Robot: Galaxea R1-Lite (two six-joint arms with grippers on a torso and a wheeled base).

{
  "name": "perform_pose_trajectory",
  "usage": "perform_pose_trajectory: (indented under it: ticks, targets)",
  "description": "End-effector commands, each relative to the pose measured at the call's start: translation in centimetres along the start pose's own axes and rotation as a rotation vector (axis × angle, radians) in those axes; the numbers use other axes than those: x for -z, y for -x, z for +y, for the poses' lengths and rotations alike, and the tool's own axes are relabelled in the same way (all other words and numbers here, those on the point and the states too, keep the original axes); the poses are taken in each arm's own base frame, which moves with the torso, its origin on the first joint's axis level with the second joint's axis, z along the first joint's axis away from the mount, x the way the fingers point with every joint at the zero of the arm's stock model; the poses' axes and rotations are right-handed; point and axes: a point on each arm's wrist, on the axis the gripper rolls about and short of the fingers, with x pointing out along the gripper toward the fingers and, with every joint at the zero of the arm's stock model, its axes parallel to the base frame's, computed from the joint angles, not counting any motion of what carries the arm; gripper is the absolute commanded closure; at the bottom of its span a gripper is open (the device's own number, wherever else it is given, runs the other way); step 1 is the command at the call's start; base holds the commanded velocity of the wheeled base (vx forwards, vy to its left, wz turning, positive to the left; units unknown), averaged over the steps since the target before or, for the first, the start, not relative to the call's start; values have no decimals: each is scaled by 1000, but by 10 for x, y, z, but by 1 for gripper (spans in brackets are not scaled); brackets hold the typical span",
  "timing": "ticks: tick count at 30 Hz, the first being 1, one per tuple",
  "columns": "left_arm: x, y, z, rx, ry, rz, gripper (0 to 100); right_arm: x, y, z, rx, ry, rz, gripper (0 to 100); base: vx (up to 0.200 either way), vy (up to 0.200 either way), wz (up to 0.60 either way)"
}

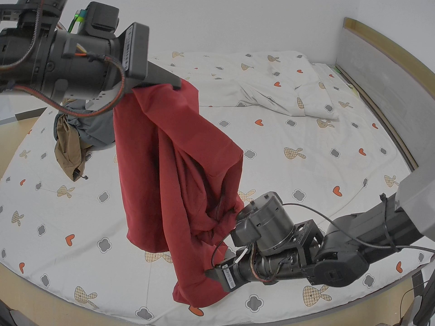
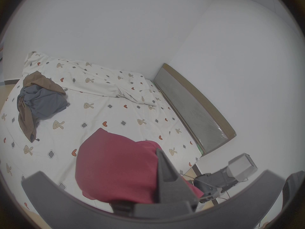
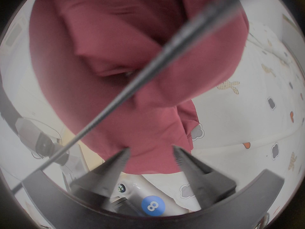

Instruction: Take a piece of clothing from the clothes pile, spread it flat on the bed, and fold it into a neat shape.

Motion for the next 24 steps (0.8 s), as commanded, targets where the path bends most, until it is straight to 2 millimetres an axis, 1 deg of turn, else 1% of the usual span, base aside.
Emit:
perform_pose_trajectory:
  ticks: [1,4,5,6,8,11,15,17,18,19,20,21,22,23,24]
  targets:
    - [0,-24,5,-47,4,22,100,15,-7,17,58,98,8,0,0,0,0]
    - [-1,-34,7,-73,5,26,100,20,-8,27,78,141,-30,0,0,0,0]
    - [-1,-34,7,-73,5,26,100,20,-8,27,78,141,-30,0,0,0,0]
    - [-1,-39,9,-85,8,27,100,22,-6,32,66,157,-51,0,0,0,0]
    - [-1,-41,10,-88,9,31,100,23,-5,36,57,162,-61,0,0,0,0]
    - [-2,-41,10,-86,9,28,100,21,-4,38,52,180,-71,0,0,0,0]
    - [-3,-43,10,-87,10,26,100,24,-2,51,24,206,-77,0,0,0,0]
    - [-3,-43,10,-87,10,25,100,25,-2,52,22,208,-74,0,0,0,0]
    - [-3,-43,10,-88,11,28,100,19,-6,55,17,209,-88,0,0,0,0]
    - [-3,-43,10,-88,11,28,100,19,-7,55,17,209,-88,0,0,0,0]
    - [-2,-42,10,-88,11,29,100,18,-18,54,32,203,-82,0,0,0,0]
    - [-2,-41,10,-88,11,29,100,17,-23,53,39,201,-78,0,0,0,0]
    - [-2,-40,8,-86,10,25,100,18,-39,52,75,198,-71,0,0,0,0]
    - [-2,-40,8,-86,10,25,100,18,-40,51,79,197,-71,0,0,0,0]
    - [-3,-35,7,-80,11,19,100,14,-59,43,152,180,-80,0,0,0,0]
